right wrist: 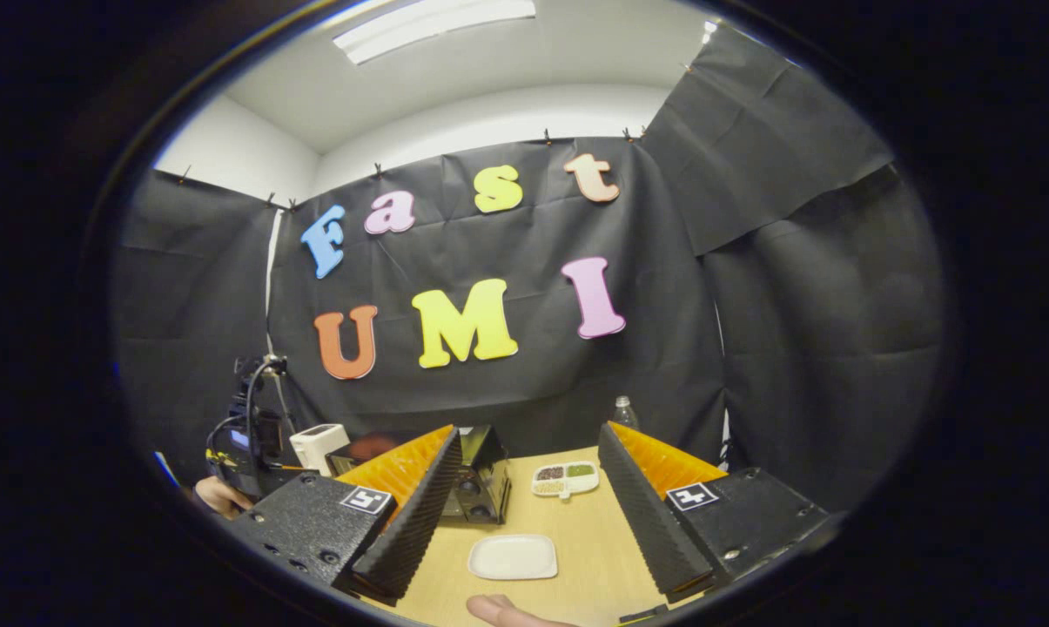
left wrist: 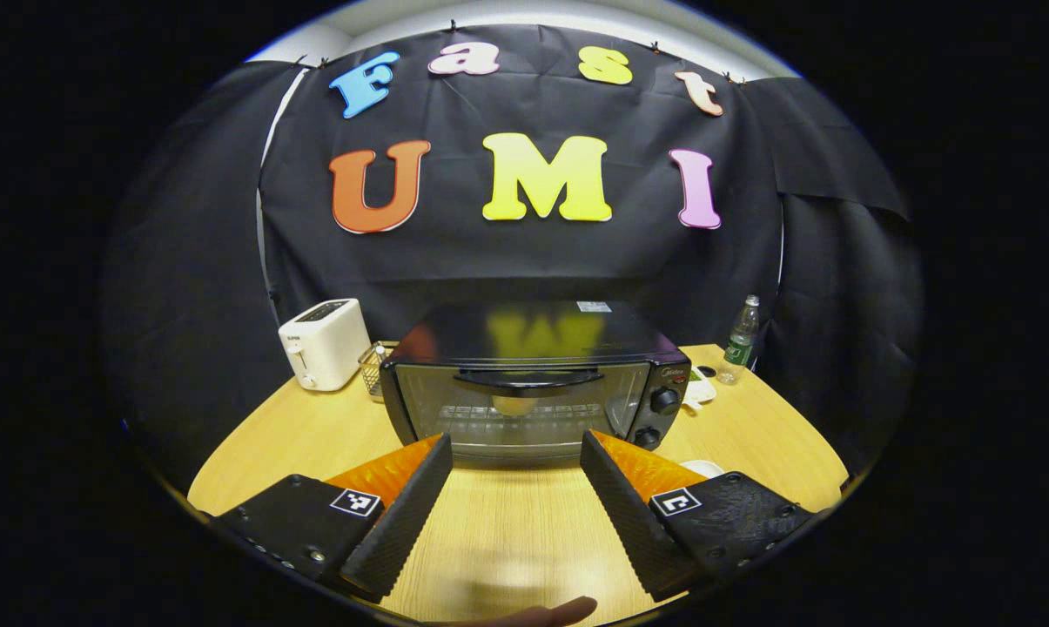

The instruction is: Open the electric oven with the left hand, put the food in, and close the electric oven.

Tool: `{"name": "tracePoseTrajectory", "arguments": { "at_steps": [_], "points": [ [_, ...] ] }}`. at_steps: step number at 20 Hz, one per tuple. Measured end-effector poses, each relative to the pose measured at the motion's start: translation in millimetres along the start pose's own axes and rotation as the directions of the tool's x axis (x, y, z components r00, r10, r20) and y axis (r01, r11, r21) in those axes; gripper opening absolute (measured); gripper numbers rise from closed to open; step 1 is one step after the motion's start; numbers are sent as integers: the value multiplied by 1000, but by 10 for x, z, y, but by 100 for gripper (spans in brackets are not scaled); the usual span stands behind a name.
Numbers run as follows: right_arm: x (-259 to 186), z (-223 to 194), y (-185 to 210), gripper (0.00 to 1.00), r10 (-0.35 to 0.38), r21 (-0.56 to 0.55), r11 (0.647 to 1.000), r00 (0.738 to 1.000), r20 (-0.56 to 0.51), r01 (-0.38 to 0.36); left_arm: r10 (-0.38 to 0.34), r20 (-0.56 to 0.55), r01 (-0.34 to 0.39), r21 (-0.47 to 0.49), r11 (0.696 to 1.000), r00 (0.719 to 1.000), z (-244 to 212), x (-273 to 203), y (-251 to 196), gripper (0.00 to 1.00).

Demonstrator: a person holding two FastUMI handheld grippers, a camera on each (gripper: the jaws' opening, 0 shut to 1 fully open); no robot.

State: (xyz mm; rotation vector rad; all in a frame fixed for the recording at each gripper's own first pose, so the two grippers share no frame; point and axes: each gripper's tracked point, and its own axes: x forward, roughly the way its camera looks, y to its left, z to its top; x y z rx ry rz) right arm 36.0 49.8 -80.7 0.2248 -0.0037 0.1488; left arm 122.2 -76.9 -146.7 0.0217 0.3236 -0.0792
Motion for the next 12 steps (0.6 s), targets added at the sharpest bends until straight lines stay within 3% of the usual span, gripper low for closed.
{"name": "tracePoseTrajectory", "arguments": {
  "at_steps": [8,12],
  "points": [
    [-420,174,172,96,16,-42,999,999,42,-14,21,172,-21,-1,1000,985,273,-877,-73,97],
    [-597,58,249,96,25,-84,996,1000,3,-25,21,241,-18,-15,1000,970,351,-1313,-41,97]
  ]
}}
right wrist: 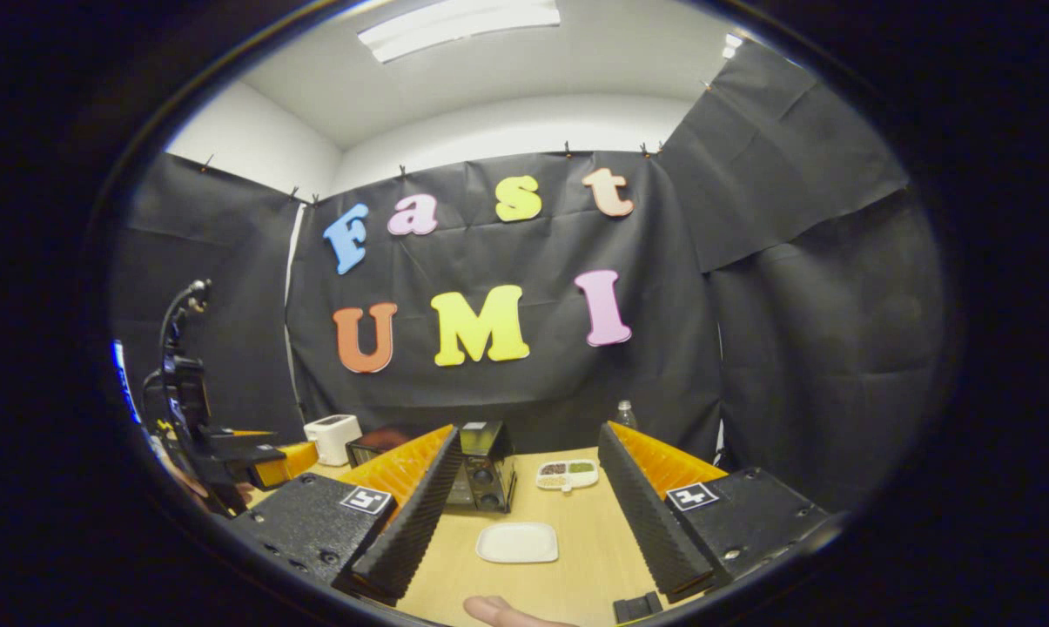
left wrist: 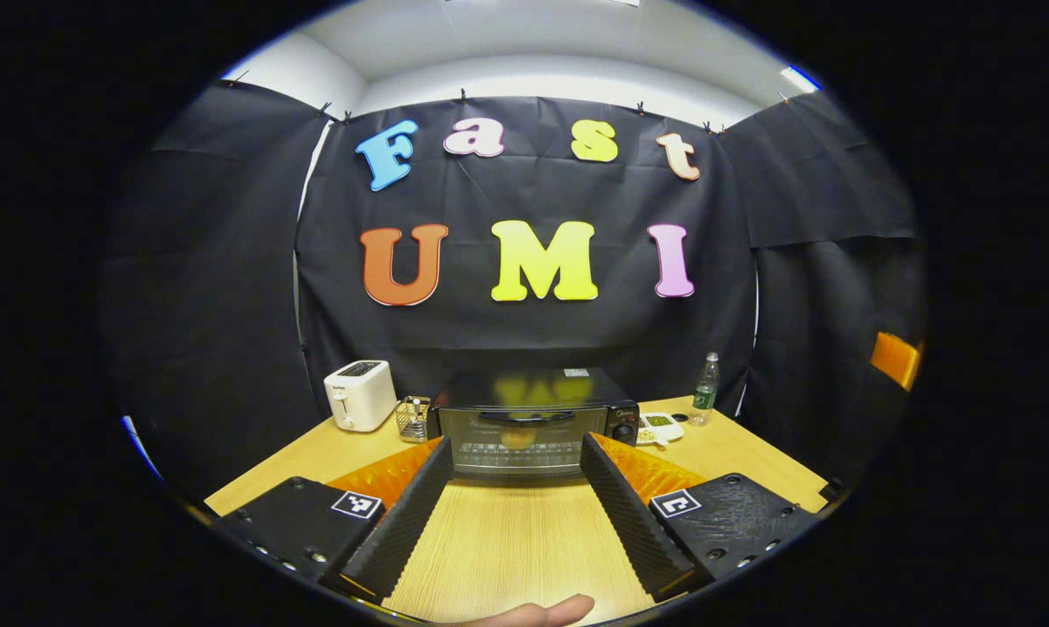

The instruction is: Open the electric oven with the left hand, put the food in, and close the electric oven.

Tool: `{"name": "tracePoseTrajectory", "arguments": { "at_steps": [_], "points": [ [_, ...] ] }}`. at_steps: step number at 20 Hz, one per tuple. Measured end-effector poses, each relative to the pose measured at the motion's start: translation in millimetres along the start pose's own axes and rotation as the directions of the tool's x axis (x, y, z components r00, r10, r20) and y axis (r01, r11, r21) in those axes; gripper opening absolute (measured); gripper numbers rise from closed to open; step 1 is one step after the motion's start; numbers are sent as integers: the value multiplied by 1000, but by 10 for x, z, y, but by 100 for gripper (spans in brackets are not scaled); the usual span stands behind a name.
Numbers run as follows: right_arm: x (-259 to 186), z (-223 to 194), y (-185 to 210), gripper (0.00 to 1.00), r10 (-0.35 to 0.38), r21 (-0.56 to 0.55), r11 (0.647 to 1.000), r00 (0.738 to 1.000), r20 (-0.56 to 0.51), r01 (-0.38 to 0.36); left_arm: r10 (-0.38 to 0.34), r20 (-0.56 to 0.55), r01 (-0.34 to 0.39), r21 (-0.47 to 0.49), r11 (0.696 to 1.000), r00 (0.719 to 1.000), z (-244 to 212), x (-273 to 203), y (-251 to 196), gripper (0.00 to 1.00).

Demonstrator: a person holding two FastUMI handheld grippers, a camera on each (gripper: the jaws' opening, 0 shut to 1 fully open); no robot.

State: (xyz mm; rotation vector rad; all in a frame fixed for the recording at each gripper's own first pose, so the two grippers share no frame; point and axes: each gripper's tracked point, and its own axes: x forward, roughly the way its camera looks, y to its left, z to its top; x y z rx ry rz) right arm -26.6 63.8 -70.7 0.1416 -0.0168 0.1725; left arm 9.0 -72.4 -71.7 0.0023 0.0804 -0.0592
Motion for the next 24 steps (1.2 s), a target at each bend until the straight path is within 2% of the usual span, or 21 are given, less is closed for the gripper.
{"name": "tracePoseTrajectory", "arguments": {
  "at_steps": [1,2,3,4,7,8,12,20,24],
  "points": [
    [-47,2,-2,96,-4,-6,1000,1000,-1,4,6,11,-6,-10,1000,1000,24,-94,34,96],
    [-74,-9,-8,96,-10,-14,1000,1000,-4,10,10,26,-9,-21,1000,1000,79,-181,62,89],
    [-98,-16,-9,96,-14,-23,1000,1000,-6,13,8,41,-7,-29,1000,999,127,-263,77,96],
    [-121,-55,4,96,-14,-34,999,1000,-11,13,4,55,-2,-36,999,998,166,-327,80,89],
    [-95,-80,55,96,-5,-51,999,1000,-19,4,-11,95,14,-33,999,995,230,-454,89,87],
    [-82,-101,60,96,-5,-51,999,1000,-22,4,-4,97,7,-28,1000,995,218,-481,97,95],
    [-21,-235,136,96,6,-60,998,998,-57,-9,11,91,-9,-12,1000,996,54,-552,93,94],
    [-4,-323,15,96,-25,-78,997,997,-77,19,-30,122,25,39,999,992,177,-685,-64,94],
    [-1,-350,48,96,-13,-73,997,996,-84,7,-47,125,41,48,998,991,193,-704,-106,94]
  ]
}}
